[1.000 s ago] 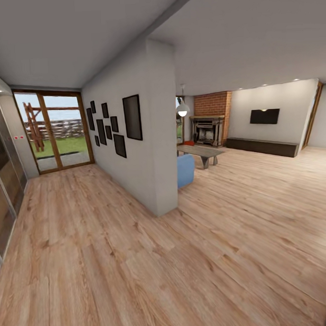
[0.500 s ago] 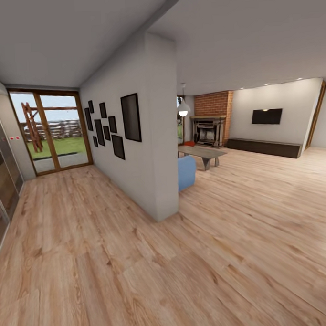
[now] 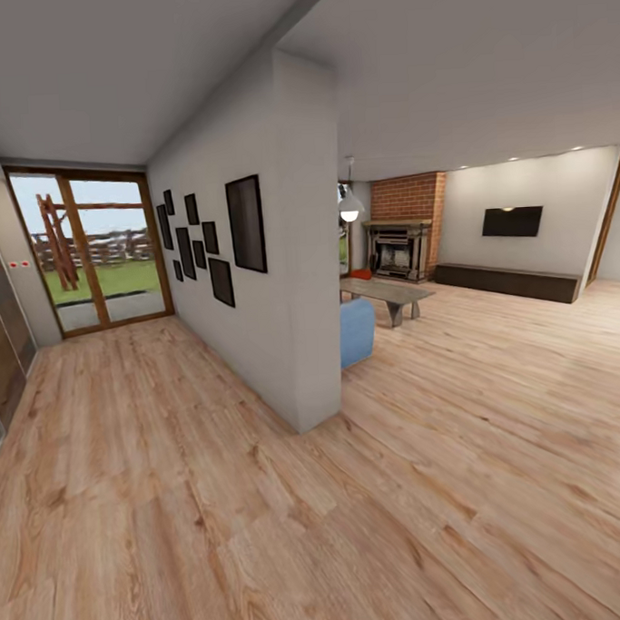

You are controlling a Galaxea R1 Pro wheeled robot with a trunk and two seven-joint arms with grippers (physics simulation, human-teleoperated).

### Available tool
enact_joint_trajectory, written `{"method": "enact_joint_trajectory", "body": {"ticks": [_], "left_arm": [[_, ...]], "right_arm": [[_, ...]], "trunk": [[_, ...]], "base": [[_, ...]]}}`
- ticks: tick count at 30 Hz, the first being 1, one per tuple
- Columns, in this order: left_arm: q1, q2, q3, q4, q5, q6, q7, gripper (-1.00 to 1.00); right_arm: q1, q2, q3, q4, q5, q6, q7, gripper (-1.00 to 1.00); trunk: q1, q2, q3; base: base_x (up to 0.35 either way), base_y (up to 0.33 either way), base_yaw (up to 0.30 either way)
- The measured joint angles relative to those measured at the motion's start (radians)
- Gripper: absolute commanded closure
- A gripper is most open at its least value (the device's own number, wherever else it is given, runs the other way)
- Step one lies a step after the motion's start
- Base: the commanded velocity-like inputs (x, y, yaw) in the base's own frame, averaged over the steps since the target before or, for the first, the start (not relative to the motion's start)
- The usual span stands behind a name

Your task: Move the two storage containers from the living room to the garage. In the garage, place one container on the floor and stack the other container on top of it (either order is fine).

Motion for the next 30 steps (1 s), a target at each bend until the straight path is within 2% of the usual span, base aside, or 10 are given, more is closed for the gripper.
{"method": "enact_joint_trajectory", "body": {"ticks": [11, 30], "left_arm": [[0.0, -0.001, 0.0, 0.0, -0.002, -0.002, 0.0, -1.0], [0.0, -0.001, 0.0, 0.001, -0.002, -0.004, 0.001, -1.0]], "right_arm": [[0.0, 0.002, -0.009, 0.0, -0.002, 0.001, 0.006, -1.0], [0.0, 0.002, -0.003, 0.0, 0.003, -0.001, 0.014, -1.0]], "trunk": [[0.0, 0.0, 0.0], [0.0, 0.0, 0.0]], "base": [[0.323, 0.0, -0.031], [0.323, 0.0, -0.283]]}}
